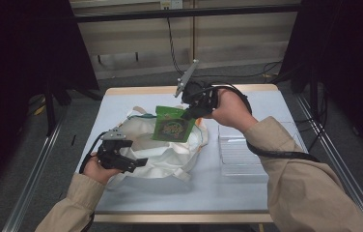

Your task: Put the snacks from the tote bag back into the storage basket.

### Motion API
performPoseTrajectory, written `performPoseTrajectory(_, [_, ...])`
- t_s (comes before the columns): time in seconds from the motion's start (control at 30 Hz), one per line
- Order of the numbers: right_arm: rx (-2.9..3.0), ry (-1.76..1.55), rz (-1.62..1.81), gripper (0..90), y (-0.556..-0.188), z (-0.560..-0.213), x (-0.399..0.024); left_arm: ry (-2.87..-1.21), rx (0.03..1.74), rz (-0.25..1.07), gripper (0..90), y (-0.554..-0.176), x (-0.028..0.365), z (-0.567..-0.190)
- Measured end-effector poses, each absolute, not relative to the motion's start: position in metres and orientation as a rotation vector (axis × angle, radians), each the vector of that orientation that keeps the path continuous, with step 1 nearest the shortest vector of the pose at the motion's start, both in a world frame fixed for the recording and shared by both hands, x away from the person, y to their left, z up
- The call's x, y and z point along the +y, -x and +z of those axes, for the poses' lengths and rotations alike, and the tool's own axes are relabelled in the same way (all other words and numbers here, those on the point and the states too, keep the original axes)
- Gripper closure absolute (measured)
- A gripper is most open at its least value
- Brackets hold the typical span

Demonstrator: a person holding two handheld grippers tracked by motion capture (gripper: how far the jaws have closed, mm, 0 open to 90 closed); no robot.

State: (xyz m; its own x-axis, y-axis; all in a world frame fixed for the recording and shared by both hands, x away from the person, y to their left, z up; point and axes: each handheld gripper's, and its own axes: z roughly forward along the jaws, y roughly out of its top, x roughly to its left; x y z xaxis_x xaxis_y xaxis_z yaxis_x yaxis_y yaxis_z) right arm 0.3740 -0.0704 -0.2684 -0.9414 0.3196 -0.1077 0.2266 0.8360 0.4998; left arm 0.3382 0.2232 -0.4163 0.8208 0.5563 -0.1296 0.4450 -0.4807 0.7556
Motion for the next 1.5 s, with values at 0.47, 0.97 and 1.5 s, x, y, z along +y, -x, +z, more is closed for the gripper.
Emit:
performPoseTrajectory(0.47, [2.834,-0.415,0.736,88.7,-0.370,-0.255,-0.074,-2.158,0.754,0.207,4.5,-0.338,0.227,-0.413])
performPoseTrajectory(0.97, [2.838,-0.433,0.718,88.6,-0.372,-0.245,-0.082,-2.163,0.766,0.226,5.2,-0.338,0.228,-0.412])
performPoseTrajectory(1.5, [2.833,-0.485,0.680,88.6,-0.375,-0.239,-0.110,-2.159,0.754,0.223,5.3,-0.338,0.227,-0.412])
